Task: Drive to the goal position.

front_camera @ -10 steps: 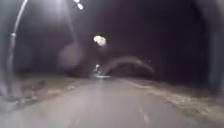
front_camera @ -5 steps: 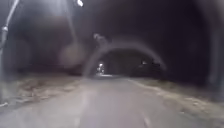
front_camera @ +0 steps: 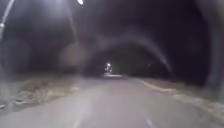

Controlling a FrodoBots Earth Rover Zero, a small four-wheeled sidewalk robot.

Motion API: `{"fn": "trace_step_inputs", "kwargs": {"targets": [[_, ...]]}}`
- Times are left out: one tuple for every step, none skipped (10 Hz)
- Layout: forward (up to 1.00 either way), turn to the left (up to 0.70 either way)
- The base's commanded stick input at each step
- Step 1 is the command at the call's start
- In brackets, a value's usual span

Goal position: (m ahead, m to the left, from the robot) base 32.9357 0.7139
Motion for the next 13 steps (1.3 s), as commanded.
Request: {"fn": "trace_step_inputs", "kwargs": {"targets": [[0.85, 0.00], [0.85, 0.00], [0.85, 0.00], [0.85, 0.00], [0.85, 0.00], [0.85, 0.00], [0.85, 0.00], [0.85, 0.00], [0.85, 0.00], [0.99, 0.00], [1.00, 0.00], [1.00, 0.00], [1.00, 0.00]]}}
